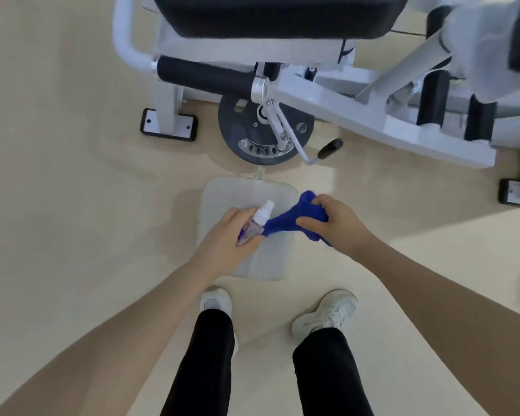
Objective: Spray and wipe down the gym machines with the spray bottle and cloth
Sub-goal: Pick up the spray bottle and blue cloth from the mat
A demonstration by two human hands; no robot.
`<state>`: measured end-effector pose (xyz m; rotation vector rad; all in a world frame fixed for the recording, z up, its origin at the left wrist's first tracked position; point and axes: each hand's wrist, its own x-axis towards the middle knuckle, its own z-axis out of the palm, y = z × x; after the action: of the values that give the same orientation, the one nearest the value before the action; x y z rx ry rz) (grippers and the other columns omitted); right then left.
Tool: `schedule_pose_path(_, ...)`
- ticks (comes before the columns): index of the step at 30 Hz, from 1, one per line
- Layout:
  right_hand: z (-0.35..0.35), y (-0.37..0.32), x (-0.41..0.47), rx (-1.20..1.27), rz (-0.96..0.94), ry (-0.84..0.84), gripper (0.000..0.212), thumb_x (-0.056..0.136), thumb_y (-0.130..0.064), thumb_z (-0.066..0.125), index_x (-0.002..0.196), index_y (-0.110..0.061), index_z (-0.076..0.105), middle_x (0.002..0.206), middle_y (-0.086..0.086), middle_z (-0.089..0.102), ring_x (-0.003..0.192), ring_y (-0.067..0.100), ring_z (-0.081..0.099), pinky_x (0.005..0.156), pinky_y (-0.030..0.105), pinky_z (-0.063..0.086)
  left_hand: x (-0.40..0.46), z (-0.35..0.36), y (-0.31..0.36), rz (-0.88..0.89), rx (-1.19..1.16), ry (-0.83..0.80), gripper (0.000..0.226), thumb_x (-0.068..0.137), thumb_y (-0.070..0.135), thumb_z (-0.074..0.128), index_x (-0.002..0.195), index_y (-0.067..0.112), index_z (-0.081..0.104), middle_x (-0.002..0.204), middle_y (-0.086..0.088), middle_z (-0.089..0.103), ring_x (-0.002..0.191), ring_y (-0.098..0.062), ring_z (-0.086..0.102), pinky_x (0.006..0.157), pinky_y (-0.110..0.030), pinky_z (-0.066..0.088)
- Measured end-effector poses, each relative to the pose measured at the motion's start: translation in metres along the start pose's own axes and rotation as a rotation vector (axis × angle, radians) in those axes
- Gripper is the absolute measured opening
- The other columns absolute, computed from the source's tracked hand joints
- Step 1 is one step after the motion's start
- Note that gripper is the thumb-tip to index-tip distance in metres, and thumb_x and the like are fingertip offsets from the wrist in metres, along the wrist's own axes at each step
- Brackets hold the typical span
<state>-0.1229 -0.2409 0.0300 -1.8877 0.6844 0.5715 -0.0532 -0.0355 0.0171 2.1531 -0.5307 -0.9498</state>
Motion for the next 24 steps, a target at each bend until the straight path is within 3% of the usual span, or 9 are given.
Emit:
schedule_pose_path(4,-0.051,-0.046,-0.053,-0.140,-0.012,0.105,0.017,0.092,-0.026,0.051,0.083,-0.011,0.053,0.061,0.003,0.053,0.048,0.012,0.048,0.046,0.021,0.034,-0.035,-0.029,0.089,-0.038,-0.136,-0.059,0.036,0.090,0.026,0.059,0.124,0.032,0.049,0.094,0.008,0.049,0.069,-0.008,0.050,0.054,-0.027,0.052)
schedule_pose_path(6,-0.078,-0.066,-0.081,-0.414,-0.103,0.179,0.014,0.090,-0.022,0.053,0.079,-0.012,0.054,0.065,-0.006,0.052,0.064,0.018,0.048,0.053,0.026,0.032,-0.053,-0.040,0.131,-0.016,-0.192,-0.041,0.036,0.090,0.024,0.059,0.125,0.028,0.049,0.085,0.017,0.053,0.067,-0.002,0.053,0.062,-0.027,0.053)
schedule_pose_path(7,-0.089,-0.076,-0.093,-0.414,-0.144,0.195,0.013,0.089,-0.020,0.054,0.080,-0.011,0.056,0.067,-0.007,0.053,0.069,0.018,0.049,0.055,0.026,0.032,-0.061,-0.044,0.149,-0.013,-0.225,-0.020,0.036,0.091,0.023,0.058,0.125,0.027,0.049,0.081,0.019,0.054,0.066,0.001,0.054,0.061,-0.021,0.051)
schedule_pose_path(9,-0.114,-0.096,-0.117,-0.185,-0.173,0.143,0.010,0.090,-0.016,0.055,0.086,-0.009,0.061,0.070,-0.002,0.056,0.069,0.019,0.051,0.057,0.023,0.036,-0.076,-0.051,0.189,-0.049,-0.303,0.029,0.032,0.092,0.019,0.056,0.122,0.029,0.049,0.078,0.017,0.054,0.058,0.005,0.053,0.050,-0.009,0.041)
schedule_pose_path(11,-0.137,-0.120,-0.143,0.121,-0.172,0.021,0.014,0.094,-0.018,0.052,0.100,-0.018,0.064,0.066,0.001,0.057,0.059,0.015,0.052,0.055,0.019,0.041,-0.091,-0.055,0.228,-0.064,-0.368,0.067,0.026,0.093,0.016,0.053,0.116,0.028,0.052,0.071,0.009,0.052,0.049,0.003,0.048,0.043,-0.006,0.034)
schedule_pose_path(13,-0.159,-0.144,-0.168,0.196,-0.200,-0.094,0.021,0.097,-0.026,0.048,0.108,-0.029,0.066,0.077,0.001,0.066,0.063,0.016,0.059,0.055,0.023,0.048,-0.106,-0.056,0.263,-0.028,-0.387,0.077,0.024,0.094,0.013,0.051,0.110,0.031,0.052,0.066,0.006,0.049,0.045,0.002,0.044,0.041,-0.007,0.032)
schedule_pose_path(16,-0.185,-0.177,-0.193,0.193,-0.275,-0.167,0.021,0.096,-0.025,0.050,0.101,-0.026,0.070,0.101,-0.003,0.070,0.088,0.017,0.065,0.078,0.027,0.053,-0.122,-0.060,0.301,0.002,-0.354,0.096,0.019,0.094,0.016,0.050,0.111,0.026,0.054,0.066,0.008,0.049,0.044,0.000,0.044,0.041,-0.007,0.032)
schedule_pose_path(21,-0.209,-0.211,-0.210,0.397,-0.185,-0.439,0.021,0.095,-0.017,0.050,0.087,-0.016,0.070,0.091,0.003,0.071,0.084,0.020,0.063,0.077,0.031,0.051,-0.137,-0.078,0.326,0.033,-0.350,0.148,0.005,0.094,0.023,0.052,0.098,0.023,0.054,0.059,0.008,0.051,0.047,-0.003,0.045,0.043,-0.009,0.034)
schedule_pose_path(24,-0.204,-0.229,-0.213,0.524,-0.088,-0.464,0.018,0.092,-0.016,0.053,0.082,-0.015,0.068,0.079,0.003,0.071,0.070,0.017,0.066,0.063,0.026,0.055,-0.141,-0.092,0.328,0.069,-0.268,0.188,0.010,0.094,0.024,0.051,0.103,0.021,0.054,0.060,0.010,0.053,0.046,-0.001,0.046,0.043,-0.008,0.033)
